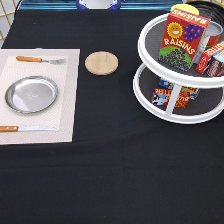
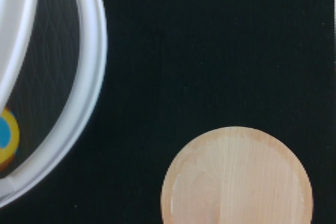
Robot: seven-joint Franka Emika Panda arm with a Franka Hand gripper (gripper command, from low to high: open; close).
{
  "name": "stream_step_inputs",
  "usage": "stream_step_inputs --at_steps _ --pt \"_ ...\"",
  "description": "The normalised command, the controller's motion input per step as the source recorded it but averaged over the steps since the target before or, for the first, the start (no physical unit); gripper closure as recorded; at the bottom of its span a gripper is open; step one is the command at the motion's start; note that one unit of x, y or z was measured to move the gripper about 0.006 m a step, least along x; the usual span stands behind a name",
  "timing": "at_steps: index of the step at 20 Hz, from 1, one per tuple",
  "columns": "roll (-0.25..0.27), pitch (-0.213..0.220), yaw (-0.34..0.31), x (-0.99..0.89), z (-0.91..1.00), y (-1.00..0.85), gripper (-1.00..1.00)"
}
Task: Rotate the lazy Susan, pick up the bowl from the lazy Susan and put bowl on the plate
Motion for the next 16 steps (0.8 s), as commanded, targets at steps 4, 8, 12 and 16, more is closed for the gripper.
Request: stream_step_inputs --at_steps 4,8,12,16 --pt "0.001 0.069 -0.021 0.25 0.11 0.12 -1.0" --pt "0.015 0.13 -0.054 0.72 0.5 0.36 -1.0" --pt "0.011 0.119 -0.053 0.82 0.52 0.44 -1.0" --pt "0.054 0.106 -0.044 0.83 0.41 0.43 -1.0"
